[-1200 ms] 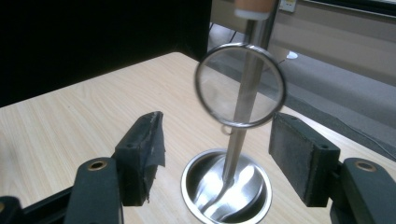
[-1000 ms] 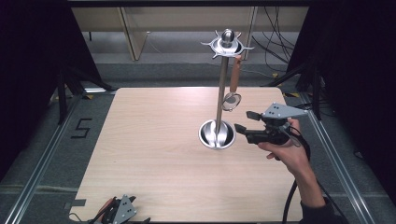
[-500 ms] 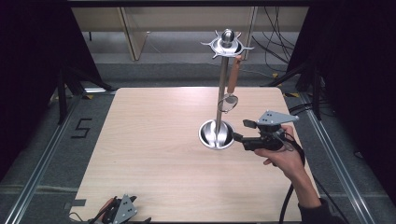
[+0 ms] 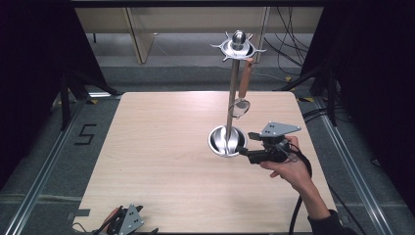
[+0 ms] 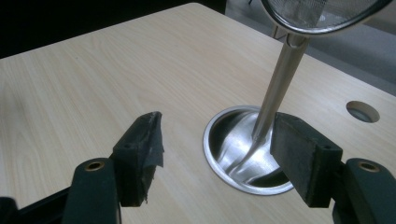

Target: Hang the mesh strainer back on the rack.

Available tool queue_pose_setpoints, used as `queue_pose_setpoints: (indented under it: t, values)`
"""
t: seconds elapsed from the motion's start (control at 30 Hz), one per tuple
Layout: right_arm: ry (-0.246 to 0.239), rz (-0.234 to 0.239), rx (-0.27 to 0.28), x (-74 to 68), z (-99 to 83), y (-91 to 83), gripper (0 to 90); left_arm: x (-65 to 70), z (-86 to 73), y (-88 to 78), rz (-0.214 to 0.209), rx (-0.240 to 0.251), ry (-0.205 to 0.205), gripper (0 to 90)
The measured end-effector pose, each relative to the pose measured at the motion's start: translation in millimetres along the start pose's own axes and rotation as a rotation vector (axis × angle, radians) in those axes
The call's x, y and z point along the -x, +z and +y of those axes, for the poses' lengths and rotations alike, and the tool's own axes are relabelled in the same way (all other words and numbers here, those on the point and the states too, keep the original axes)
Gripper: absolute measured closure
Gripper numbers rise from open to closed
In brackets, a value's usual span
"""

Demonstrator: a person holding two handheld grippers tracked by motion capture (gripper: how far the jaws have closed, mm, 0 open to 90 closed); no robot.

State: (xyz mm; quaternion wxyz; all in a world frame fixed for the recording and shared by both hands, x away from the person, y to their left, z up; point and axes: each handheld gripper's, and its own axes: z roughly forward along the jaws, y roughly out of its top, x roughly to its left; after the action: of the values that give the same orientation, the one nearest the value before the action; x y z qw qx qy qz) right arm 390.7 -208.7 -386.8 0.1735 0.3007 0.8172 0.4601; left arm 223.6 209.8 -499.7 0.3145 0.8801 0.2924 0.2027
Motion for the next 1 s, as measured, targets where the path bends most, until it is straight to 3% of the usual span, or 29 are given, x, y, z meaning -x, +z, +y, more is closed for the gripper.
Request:
queue_pose_setpoints:
  t: [0.03, 0.07, 0.13, 0.23, 0.27, 0.33, 0.37, 0.4, 0.43, 0.47, 0.5, 0.6, 0.63, 0.67, 0.87, 0.9, 0.93, 1.0]
  values:
    - [0.018, 0.011, -0.022, -1.2, -0.8, 0.2, 35.0, 1.5, -0.8, 1.2, -0.010, 0.025, -0.022, 16.7]
    - [-0.002, 0.006, -0.018, -0.2, -1.7, 2.1, 35.0, 1.4, -0.5, 0.5, -0.012, 0.025, -0.012, 16.7]
    - [0.018, 0.006, -0.027, -3.1, -3.0, 3.0, 34.9, 0.8, -0.8, -0.3, -0.012, 0.016, 0.002, 16.7]
    - [-0.002, 0.007, -0.036, -4.0, -3.7, 3.8, 34.8, -0.1, -1.2, -0.6, -0.007, 0.018, 0.004, 16.7]
    - [-0.007, 0.028, -0.037, -4.6, -3.9, 4.6, 34.8, -0.1, -1.3, -0.5, -0.007, 0.019, 0.004, 16.7]
    - [-0.027, 0.012, -0.020, -5.4, -4.7, 5.5, 34.7, 0.2, -1.4, -0.2, -0.006, 0.017, 0.004, 16.6]
    - [-0.015, 0.033, -0.040, -6.7, -5.0, 5.0, 34.7, 0.1, -1.4, -0.3, -0.005, 0.014, 0.006, 16.7]
    - [-0.009, 0.024, -0.028, -8.2, -6.3, 6.1, 34.6, 0.1, -1.5, -0.3, -0.005, 0.015, 0.005, 16.7]
    - [0.000, 0.028, -0.049, -8.8, -6.8, 4.9, 34.6, 0.1, -1.7, -0.3, -0.004, 0.015, 0.005, 16.7]
    - [-0.021, 0.017, -0.036, -8.5, -8.0, 6.3, 34.5, 0.2, -1.8, -0.5, -0.004, 0.015, 0.004, 16.7]
    - [-0.003, 0.031, -0.048, -11.1, -9.2, 6.8, 34.5, 0.1, -1.9, -0.7, -0.003, 0.014, 0.004, 16.7]
    - [-0.024, 0.042, -0.057, -12.3, -12.5, 10.1, 34.3, 0.2, -2.1, -1.0, -0.005, 0.017, 0.003, 16.7]
    - [-0.008, 0.041, -0.069, -14.2, -13.4, 10.0, 34.1, 0.3, -1.9, -1.0, -0.006, 0.016, 0.003, 16.6]
    - [-0.028, 0.040, -0.066, -13.6, -14.4, 11.2, 34.1, 0.2, -2.0, -0.9, -0.004, 0.014, 0.005, 16.7]
    - [-0.025, 0.042, -0.089, -16.3, -21.8, 15.6, 33.8, 0.3, -2.2, -0.6, -0.003, 0.013, 0.002, 16.7]
    - [-0.004, 0.048, -0.100, -18.4, -23.3, 16.0, 33.8, 0.3, -2.2, -0.7, -0.005, 0.012, 0.004, 16.7]
    - [-0.026, 0.043, -0.100, -16.8, -24.9, 17.4, 33.6, 0.3, -2.2, -0.7, -0.005, 0.012, 0.004, 16.7]
    - [-0.022, 0.044, -0.105, -17.3, -27.2, 18.7, 33.4, 0.3, -2.2, -0.9, -0.005, 0.012, 0.004, 16.7]
